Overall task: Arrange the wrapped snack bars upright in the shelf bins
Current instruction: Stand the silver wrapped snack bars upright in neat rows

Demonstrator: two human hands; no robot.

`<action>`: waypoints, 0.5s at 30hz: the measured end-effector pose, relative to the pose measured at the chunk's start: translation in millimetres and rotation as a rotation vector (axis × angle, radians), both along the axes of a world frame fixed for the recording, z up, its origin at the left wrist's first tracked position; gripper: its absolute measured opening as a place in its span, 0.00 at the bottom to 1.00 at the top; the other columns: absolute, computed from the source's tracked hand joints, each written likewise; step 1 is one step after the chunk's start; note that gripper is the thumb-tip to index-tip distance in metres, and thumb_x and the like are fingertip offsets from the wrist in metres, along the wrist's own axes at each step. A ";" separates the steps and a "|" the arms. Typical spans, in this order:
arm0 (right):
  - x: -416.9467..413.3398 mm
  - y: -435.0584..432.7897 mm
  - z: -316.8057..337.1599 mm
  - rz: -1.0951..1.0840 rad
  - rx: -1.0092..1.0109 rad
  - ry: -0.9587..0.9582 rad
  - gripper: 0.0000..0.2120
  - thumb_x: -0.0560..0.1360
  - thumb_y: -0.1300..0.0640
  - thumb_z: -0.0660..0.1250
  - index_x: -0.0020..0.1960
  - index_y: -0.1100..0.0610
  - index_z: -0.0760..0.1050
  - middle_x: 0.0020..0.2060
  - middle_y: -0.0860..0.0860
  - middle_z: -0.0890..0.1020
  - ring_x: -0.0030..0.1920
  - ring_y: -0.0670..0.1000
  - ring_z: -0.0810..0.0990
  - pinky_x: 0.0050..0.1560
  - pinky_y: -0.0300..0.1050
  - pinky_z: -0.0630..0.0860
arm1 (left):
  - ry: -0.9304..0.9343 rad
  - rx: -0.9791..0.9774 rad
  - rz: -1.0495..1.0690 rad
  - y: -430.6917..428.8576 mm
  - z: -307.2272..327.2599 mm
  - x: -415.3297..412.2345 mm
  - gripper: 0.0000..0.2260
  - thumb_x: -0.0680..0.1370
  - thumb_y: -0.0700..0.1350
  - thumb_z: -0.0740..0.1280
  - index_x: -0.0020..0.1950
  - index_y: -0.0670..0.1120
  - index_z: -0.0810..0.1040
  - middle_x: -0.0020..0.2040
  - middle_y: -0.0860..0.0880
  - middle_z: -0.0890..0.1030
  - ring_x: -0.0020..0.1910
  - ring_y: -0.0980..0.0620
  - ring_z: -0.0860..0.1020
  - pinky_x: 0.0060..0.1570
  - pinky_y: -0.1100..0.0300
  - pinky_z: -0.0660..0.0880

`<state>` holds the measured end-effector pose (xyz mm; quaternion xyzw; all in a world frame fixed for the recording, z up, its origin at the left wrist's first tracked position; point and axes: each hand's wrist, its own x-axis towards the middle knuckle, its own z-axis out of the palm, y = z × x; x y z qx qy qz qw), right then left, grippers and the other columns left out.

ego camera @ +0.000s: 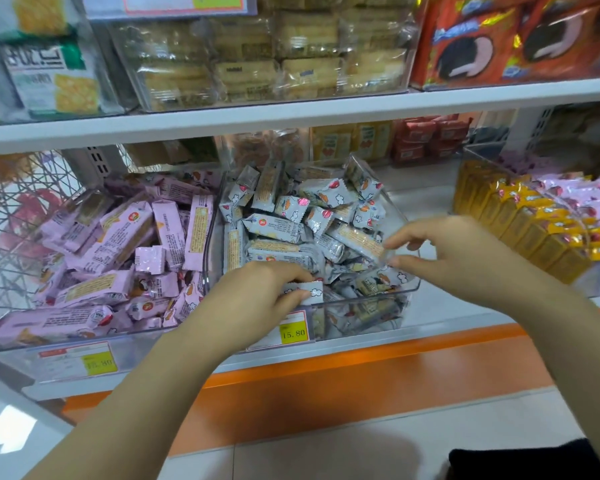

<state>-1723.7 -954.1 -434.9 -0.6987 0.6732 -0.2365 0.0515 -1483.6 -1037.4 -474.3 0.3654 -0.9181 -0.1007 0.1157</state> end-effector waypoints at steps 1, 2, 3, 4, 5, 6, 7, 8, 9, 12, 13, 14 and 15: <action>-2.4 1.4 -4.6 -0.019 -0.015 0.029 0.10 0.73 0.49 0.69 0.53 0.49 0.80 0.42 0.34 0.77 0.46 0.41 0.74 0.43 0.32 0.66 | -0.006 0.004 0.009 0.8 1.6 -0.4 0.13 0.79 0.54 0.61 0.64 0.57 0.74 0.59 0.56 0.79 0.34 0.60 0.70 0.43 0.60 0.72; -2.9 3.1 -9.5 -0.023 -0.042 0.079 0.12 0.73 0.48 0.69 0.54 0.49 0.80 0.45 0.37 0.79 0.47 0.43 0.72 0.46 0.35 0.65 | -0.013 0.012 0.015 1.4 3.1 -2.1 0.13 0.79 0.54 0.61 0.64 0.56 0.74 0.60 0.57 0.78 0.37 0.60 0.72 0.45 0.60 0.73; -1.7 4.2 -13.7 -0.017 -0.068 0.159 0.13 0.73 0.46 0.68 0.55 0.49 0.80 0.48 0.41 0.80 0.49 0.45 0.70 0.49 0.38 0.64 | -0.015 0.022 0.018 2.2 5.0 -3.9 0.13 0.79 0.53 0.61 0.64 0.56 0.74 0.61 0.57 0.77 0.42 0.60 0.74 0.47 0.60 0.73; -0.4 5.2 -16.5 -0.013 -0.084 0.243 0.14 0.73 0.44 0.67 0.56 0.47 0.79 0.51 0.42 0.80 0.52 0.47 0.70 0.52 0.42 0.63 | -0.016 0.031 0.014 3.2 7.1 -6.5 0.13 0.79 0.53 0.61 0.63 0.56 0.74 0.61 0.58 0.77 0.47 0.58 0.76 0.49 0.59 0.74; -0.7 6.3 -18.0 -0.021 -0.083 0.296 0.15 0.73 0.42 0.66 0.58 0.45 0.78 0.52 0.43 0.79 0.54 0.48 0.69 0.53 0.44 0.62 | -0.018 0.033 0.002 4.0 10.0 -10.5 0.12 0.79 0.54 0.61 0.62 0.57 0.75 0.60 0.59 0.77 0.51 0.58 0.76 0.51 0.57 0.75; -2.2 7.4 -18.4 -0.040 -0.072 0.314 0.15 0.74 0.41 0.65 0.59 0.44 0.77 0.54 0.42 0.78 0.55 0.49 0.69 0.54 0.45 0.61 | -0.025 0.029 -0.014 4.5 13.0 -15.6 0.12 0.79 0.54 0.62 0.61 0.57 0.75 0.58 0.59 0.77 0.53 0.58 0.76 0.52 0.55 0.76; -3.9 7.2 -19.3 -0.053 -0.065 0.308 0.16 0.74 0.41 0.64 0.59 0.43 0.77 0.54 0.42 0.77 0.56 0.49 0.68 0.54 0.45 0.60 | -0.038 0.028 -0.026 4.5 16.7 -20.9 0.11 0.79 0.53 0.62 0.61 0.57 0.76 0.57 0.59 0.78 0.53 0.58 0.76 0.52 0.54 0.76; -3.6 5.4 -21.0 -0.056 -0.065 0.287 0.15 0.75 0.41 0.63 0.59 0.43 0.77 0.54 0.42 0.77 0.56 0.48 0.68 0.54 0.44 0.59 | -0.057 0.035 -0.035 3.9 19.8 -24.7 0.11 0.79 0.53 0.62 0.61 0.56 0.76 0.56 0.58 0.78 0.52 0.59 0.76 0.52 0.54 0.76; -3.0 3.3 -22.9 -0.052 -0.073 0.259 0.14 0.75 0.42 0.63 0.58 0.44 0.77 0.54 0.42 0.77 0.55 0.48 0.68 0.54 0.44 0.60 | -0.080 0.048 -0.043 3.8 23.3 -29.3 0.12 0.79 0.53 0.63 0.61 0.56 0.76 0.56 0.57 0.79 0.52 0.59 0.76 0.53 0.54 0.76; -1.8 0.6 -25.5 -0.017 -0.093 0.212 0.08 0.77 0.47 0.63 0.52 0.47 0.78 0.49 0.43 0.79 0.51 0.47 0.69 0.53 0.44 0.62 | -0.117 0.107 -0.061 5.4 33.3 -44.8 0.11 0.79 0.51 0.63 0.60 0.54 0.77 0.56 0.56 0.80 0.53 0.59 0.77 0.56 0.56 0.75; -2.5 0.7 -25.6 -0.004 -0.105 0.203 0.07 0.77 0.48 0.63 0.50 0.48 0.78 0.47 0.43 0.79 0.50 0.47 0.70 0.51 0.43 0.62 | -0.114 0.127 -0.060 6.1 35.9 -48.4 0.11 0.79 0.50 0.63 0.60 0.53 0.77 0.56 0.55 0.80 0.53 0.59 0.77 0.57 0.56 0.75; -4.0 1.8 -24.4 0.000 -0.131 0.167 0.05 0.77 0.50 0.63 0.48 0.49 0.77 0.45 0.42 0.79 0.49 0.47 0.70 0.49 0.42 0.62 | -0.108 0.141 -0.056 6.4 37.7 -51.1 0.10 0.79 0.49 0.64 0.60 0.53 0.78 0.55 0.55 0.81 0.53 0.59 0.77 0.57 0.56 0.75; -6.7 3.3 -22.4 -0.002 -0.169 0.112 0.04 0.77 0.52 0.64 0.47 0.49 0.77 0.42 0.42 0.78 0.48 0.47 0.71 0.46 0.41 0.62 | -0.097 0.150 -0.049 6.4 38.6 -52.9 0.10 0.79 0.49 0.64 0.59 0.53 0.78 0.55 0.55 0.81 0.53 0.60 0.77 0.57 0.57 0.75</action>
